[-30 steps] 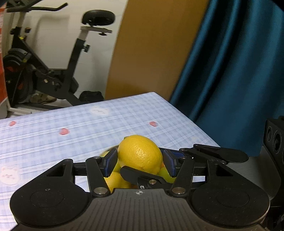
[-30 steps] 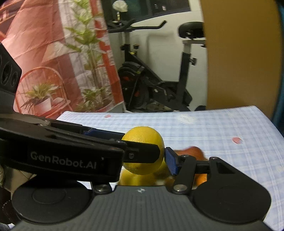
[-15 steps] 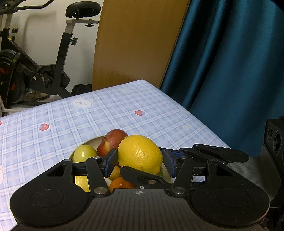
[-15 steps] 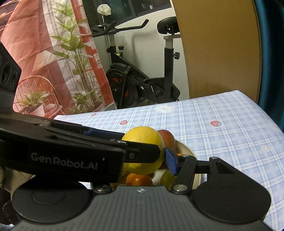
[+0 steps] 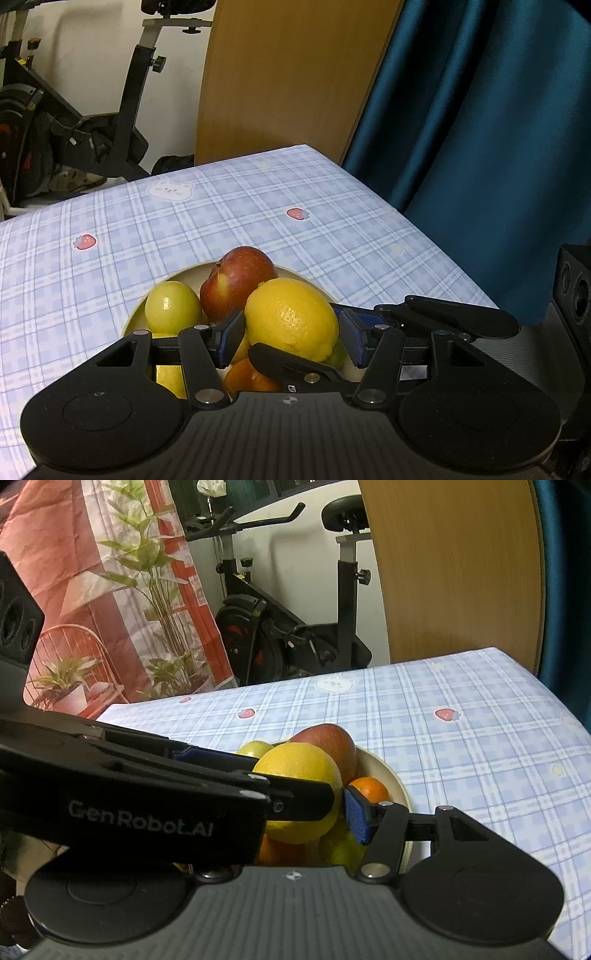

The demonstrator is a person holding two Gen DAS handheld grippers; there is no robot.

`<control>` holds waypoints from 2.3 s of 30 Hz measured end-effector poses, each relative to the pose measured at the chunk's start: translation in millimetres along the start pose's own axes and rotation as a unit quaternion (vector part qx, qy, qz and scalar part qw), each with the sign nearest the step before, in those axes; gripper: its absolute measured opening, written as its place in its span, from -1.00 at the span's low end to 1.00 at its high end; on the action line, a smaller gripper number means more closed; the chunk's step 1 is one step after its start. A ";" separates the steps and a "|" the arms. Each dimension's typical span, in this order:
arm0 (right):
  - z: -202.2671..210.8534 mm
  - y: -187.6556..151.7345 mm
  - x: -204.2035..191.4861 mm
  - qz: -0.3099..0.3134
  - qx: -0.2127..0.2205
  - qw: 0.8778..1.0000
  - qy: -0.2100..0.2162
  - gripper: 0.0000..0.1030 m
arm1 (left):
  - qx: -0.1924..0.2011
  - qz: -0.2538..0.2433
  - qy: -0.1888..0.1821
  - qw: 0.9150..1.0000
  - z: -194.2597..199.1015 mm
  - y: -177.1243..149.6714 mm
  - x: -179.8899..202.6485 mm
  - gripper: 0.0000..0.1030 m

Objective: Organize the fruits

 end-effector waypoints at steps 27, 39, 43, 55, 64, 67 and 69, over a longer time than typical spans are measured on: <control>55.6 11.3 -43.7 0.059 0.024 0.998 -0.010 1.00 | 0.044 0.001 0.159 0.986 109.3 0.8 -8.3 0.81; 115.5 7.9 -87.1 0.043 0.049 0.998 0.008 1.00 | 0.097 0.028 0.259 0.961 209.2 -16.7 2.2 0.85; 136.9 5.2 -97.4 0.039 0.058 0.998 0.011 1.00 | 0.113 0.033 0.287 0.951 238.4 -19.3 13.4 0.85; 181.2 -2.9 -110.0 0.038 0.070 0.997 0.013 1.00 | 0.136 0.042 0.354 0.924 298.7 -30.1 32.5 0.89; 182.1 -3.5 -119.0 0.053 0.075 0.996 0.008 1.00 | 0.138 0.060 0.351 0.924 299.9 -33.1 31.3 0.91; 181.5 -4.1 -119.8 0.055 0.075 0.996 0.007 1.00 | 0.141 0.065 0.349 0.924 299.9 -36.4 33.4 0.91; 181.8 -4.9 -119.0 0.055 0.075 0.996 0.006 1.00 | 0.140 0.066 0.351 0.923 299.8 -37.5 34.6 0.91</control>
Point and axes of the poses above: each gripper's, at about its wrist camera, not at the fingertips, and z roughly against the way its jaws point, x to its right, y to its top, the point moved 6 cm from there along -z, roughly the way its jaws point, and after that the axes turned 13 degrees about -z, right-handed, at the moved point
